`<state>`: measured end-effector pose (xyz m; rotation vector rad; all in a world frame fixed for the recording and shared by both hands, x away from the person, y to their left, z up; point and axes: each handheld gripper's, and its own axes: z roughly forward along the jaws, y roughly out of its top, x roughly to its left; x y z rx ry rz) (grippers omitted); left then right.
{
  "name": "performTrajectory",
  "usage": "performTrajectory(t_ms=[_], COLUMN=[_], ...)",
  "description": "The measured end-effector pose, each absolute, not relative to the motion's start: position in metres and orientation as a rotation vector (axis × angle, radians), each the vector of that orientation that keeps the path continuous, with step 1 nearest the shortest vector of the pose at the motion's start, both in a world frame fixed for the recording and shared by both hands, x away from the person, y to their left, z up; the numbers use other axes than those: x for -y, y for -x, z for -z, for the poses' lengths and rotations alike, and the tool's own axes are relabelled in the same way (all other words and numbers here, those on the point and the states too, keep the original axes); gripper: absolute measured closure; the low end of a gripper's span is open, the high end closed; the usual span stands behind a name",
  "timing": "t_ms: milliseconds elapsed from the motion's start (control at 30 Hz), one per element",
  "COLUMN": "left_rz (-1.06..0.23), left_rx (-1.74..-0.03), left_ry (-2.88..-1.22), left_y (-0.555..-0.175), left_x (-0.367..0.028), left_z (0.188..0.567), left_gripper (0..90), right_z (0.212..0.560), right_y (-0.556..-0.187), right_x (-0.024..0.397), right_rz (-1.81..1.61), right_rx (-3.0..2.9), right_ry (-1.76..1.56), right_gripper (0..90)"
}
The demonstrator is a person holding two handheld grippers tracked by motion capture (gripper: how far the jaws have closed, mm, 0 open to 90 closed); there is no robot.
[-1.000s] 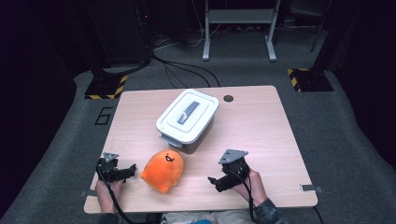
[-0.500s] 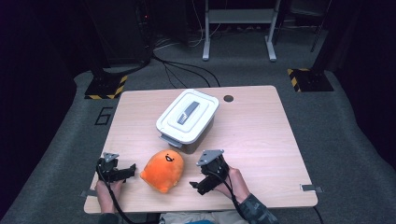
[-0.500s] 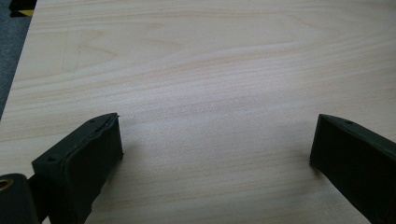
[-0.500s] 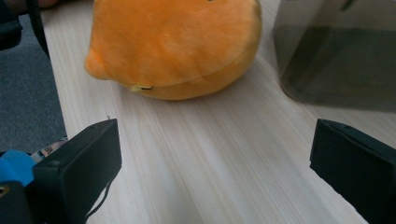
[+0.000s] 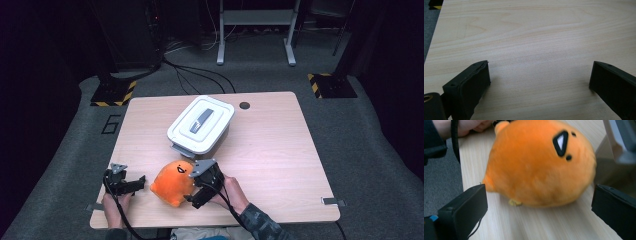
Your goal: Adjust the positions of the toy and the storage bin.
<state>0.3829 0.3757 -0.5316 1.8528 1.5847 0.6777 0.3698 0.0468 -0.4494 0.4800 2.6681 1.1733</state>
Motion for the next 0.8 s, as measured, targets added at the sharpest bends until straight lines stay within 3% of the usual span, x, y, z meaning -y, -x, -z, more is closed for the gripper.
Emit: performTrajectory(t_ms=[233, 467, 800], left_rz=[-0.674, -0.678, -0.678], left_rx=[-1.588, -1.584, -1.584], left_ry=[-1.853, -1.853, -1.854], left_y=[-0.383, -0.383, -0.383], left_x=[-0.376, -0.376, -0.376], left_z=[0.531, 0.532, 0.532], left_gripper=[2.8, 2.7, 2.7], right_z=[0.443, 0.454, 0.466], right_y=[-0.371, -0.377, -0.378], right_x=[-0.070, -0.091, -0.088], right_rz=[-1.173, -1.086, -1.149], right_rx=[-2.635, -2.594, -2.614], right_ry=[-0.446, -0.502, -0.488], right_gripper=[0.9, 20.4, 63.3])
